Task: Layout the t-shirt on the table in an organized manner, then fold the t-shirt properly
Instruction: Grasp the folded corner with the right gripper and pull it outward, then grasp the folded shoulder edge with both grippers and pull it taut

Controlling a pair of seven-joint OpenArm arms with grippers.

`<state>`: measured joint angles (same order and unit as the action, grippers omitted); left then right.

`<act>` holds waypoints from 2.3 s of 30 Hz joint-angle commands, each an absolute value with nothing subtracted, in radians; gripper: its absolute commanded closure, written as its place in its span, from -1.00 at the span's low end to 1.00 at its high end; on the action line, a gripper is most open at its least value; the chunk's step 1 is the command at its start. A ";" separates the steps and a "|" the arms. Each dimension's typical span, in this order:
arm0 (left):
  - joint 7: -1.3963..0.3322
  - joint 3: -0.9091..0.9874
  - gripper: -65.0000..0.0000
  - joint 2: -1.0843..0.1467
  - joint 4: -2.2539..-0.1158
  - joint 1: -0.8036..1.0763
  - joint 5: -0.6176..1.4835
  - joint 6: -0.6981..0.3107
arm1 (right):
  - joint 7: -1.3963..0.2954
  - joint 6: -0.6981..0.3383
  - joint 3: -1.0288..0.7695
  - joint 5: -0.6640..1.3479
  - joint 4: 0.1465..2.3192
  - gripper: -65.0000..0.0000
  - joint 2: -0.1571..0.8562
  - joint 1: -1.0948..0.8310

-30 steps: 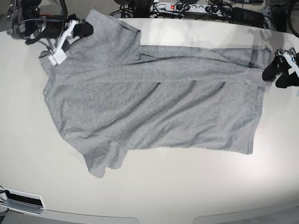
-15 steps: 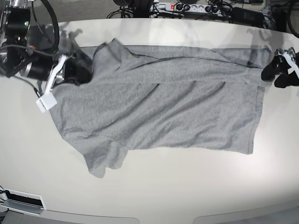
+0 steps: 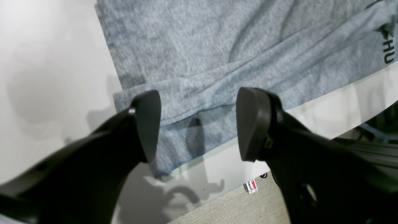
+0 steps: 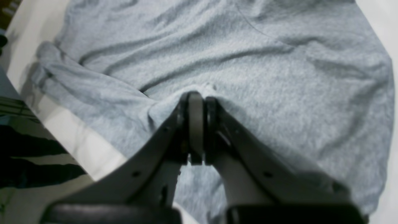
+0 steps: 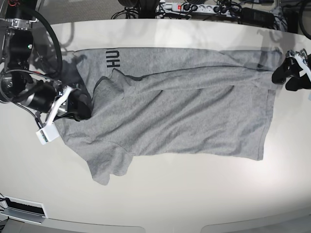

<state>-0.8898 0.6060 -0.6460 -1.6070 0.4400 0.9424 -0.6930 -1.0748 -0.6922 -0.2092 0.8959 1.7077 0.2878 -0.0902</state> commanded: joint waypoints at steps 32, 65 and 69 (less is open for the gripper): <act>-0.868 0.616 -0.19 -0.682 -1.618 0.437 0.891 -0.676 | -1.111 -0.574 -0.196 0.661 1.621 -0.24 0.442 -0.097; -0.530 0.231 1.00 -0.667 -1.610 0.398 0.318 -0.627 | -0.759 -0.550 -0.024 0.227 1.614 1.00 0.330 -0.238; -0.487 0.208 1.00 -0.667 -1.546 0.397 0.285 -0.628 | -0.722 -0.590 -0.024 0.229 1.501 1.00 0.330 -0.232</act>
<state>-0.5045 0.2020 -0.6487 -1.5352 0.4011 0.2787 -0.6292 -0.7136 -0.5980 -0.0212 0.2424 1.4914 0.3210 -0.2382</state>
